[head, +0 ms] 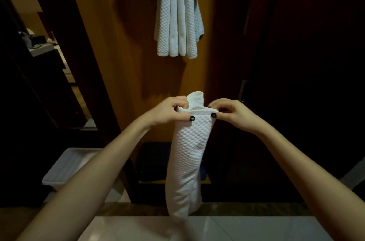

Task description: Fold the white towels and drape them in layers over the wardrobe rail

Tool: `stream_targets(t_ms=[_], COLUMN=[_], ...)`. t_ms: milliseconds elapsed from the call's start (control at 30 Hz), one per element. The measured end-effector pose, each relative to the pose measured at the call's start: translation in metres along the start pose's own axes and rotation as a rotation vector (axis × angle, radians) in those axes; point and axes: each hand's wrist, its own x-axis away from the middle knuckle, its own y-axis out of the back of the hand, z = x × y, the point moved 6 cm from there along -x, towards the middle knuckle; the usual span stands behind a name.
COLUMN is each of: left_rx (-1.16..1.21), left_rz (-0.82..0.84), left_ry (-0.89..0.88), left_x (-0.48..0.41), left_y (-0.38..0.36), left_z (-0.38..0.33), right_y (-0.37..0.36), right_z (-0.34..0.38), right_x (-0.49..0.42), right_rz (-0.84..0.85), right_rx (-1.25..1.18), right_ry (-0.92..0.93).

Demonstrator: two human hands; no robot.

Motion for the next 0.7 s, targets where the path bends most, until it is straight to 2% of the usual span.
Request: stream_targets(t_ms=[100, 233, 300, 500, 700], left_rx=[0.016, 0.049, 0.049, 0.031, -0.002], left_rz=[-0.003, -0.025, -0.024, 0.037, -0.07], left_ry=[-0.008, 0.004, 0.011, 0.032, 0.028], left_x=[-0.003, 0.001, 0.005, 0.021, 0.035], left_y=[0.012, 0.031, 0.038, 0.045, 0.063], left_z=[-0.011, -0.017, -0.019, -0.024, -0.021], right_y=[-0.004, -0.011, -0.013, -0.015, -0.013], right_z=[0.005, 0.02, 0.028, 0.054, 0.078], right_x=[-0.011, -0.021, -0.023, -0.036, -0.045], right_rz=[0.048, 0.108, 0.126, 0.148, 0.132], right_rx=[-0.036, -0.26, -0.293, -0.17, 0.02], right_ry=[-0.002, 0.044, 0.065, 0.122, 0.174])
